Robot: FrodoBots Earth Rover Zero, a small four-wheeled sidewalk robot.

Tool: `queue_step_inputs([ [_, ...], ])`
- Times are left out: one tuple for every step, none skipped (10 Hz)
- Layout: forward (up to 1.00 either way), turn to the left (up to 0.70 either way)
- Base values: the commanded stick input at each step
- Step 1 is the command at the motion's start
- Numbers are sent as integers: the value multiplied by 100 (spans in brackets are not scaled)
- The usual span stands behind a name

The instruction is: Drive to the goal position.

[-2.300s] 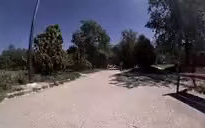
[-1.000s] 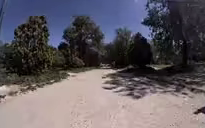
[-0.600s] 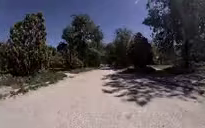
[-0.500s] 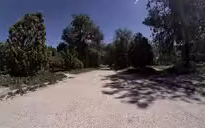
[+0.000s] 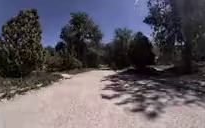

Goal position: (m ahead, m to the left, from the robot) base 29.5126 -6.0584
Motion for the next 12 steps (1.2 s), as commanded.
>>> queue_step_inputs([
  [70, 1],
  [70, 1],
  [70, 1],
  [70, 1],
  [70, 1],
  [70, 1],
  [70, 1],
  [70, 1],
  [70, 1],
  [70, 1],
  [70, 1],
  [70, 1],
])
